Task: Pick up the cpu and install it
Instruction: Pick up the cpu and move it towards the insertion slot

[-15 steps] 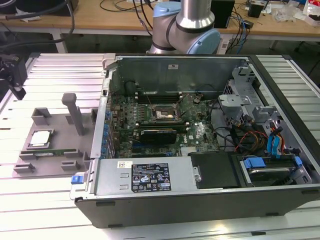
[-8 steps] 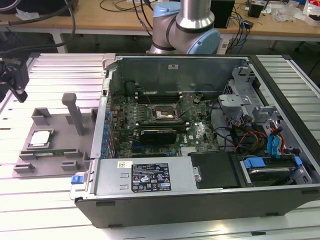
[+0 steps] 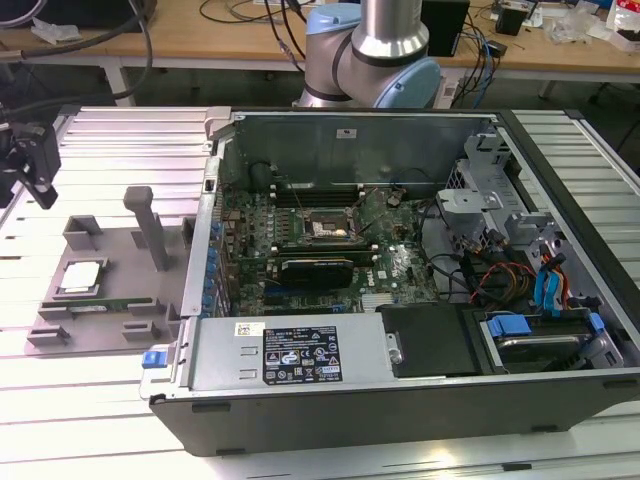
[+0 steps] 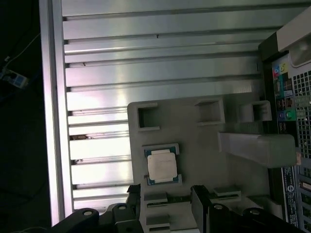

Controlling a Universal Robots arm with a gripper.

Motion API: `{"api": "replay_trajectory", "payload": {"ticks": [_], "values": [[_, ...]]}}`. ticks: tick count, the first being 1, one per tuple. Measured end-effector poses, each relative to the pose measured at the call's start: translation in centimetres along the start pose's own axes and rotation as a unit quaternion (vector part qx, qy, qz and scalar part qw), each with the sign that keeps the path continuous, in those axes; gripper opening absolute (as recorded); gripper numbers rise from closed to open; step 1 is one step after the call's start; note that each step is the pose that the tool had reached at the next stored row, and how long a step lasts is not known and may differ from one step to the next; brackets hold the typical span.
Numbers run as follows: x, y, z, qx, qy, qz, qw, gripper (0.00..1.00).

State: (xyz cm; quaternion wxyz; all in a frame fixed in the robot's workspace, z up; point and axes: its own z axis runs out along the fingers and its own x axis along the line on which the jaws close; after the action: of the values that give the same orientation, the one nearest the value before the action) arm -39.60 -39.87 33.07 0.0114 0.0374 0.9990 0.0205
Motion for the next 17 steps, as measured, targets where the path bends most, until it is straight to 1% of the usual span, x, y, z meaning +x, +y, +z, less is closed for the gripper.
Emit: {"api": "replay_trajectory", "payload": {"ticks": [3, 11, 17], "values": [[0.00, -0.01, 0.25, 0.0000, 0.0000, 0.000, 1.0000, 0.55], [0.03, -0.05, 1.20, 0.0000, 0.0000, 0.000, 1.0000, 0.55], [0.04, -0.07, 1.62, 0.0000, 0.0000, 0.000, 1.0000, 0.55]]}}
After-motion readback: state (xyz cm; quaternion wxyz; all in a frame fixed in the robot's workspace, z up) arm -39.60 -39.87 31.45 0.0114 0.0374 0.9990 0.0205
